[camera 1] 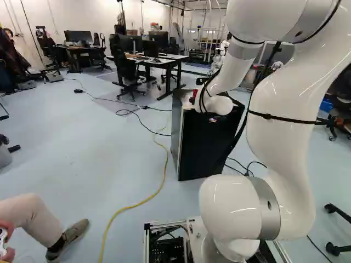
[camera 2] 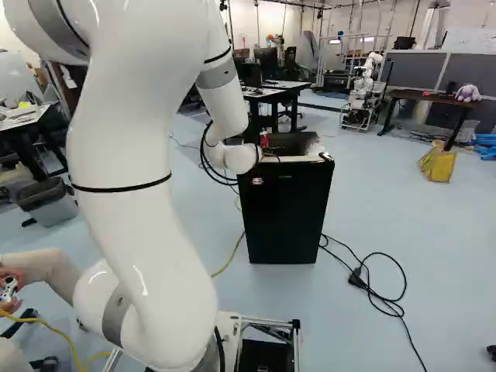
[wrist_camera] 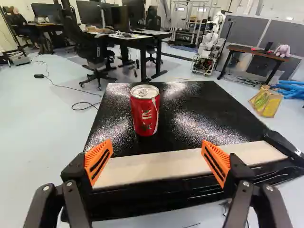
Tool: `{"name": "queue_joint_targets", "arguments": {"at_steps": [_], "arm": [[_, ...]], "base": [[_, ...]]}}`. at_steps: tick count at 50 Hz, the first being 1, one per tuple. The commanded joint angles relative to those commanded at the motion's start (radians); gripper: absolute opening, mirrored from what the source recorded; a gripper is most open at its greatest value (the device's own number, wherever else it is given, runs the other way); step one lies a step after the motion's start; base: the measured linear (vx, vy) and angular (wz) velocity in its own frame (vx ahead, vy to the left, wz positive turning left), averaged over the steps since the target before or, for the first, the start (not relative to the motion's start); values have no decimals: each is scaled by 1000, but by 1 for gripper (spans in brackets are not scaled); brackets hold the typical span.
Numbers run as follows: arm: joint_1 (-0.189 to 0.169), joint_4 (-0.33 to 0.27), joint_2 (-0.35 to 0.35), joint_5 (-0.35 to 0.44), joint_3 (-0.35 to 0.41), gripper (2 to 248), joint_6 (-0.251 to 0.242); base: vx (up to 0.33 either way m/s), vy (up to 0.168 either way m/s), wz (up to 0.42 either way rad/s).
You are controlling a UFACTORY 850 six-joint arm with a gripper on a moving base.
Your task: Grab a drink from the fridge
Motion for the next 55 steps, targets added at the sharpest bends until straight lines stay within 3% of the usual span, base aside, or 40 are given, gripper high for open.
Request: {"name": "queue_joint_targets", "arguments": {"at_steps": [19, 55], "arm": [[11, 34, -92, 35, -93, 247, 0], [39, 36, -207, 37, -241, 247, 0]], "base": [[0, 0, 0], [0, 0, 0]]}}
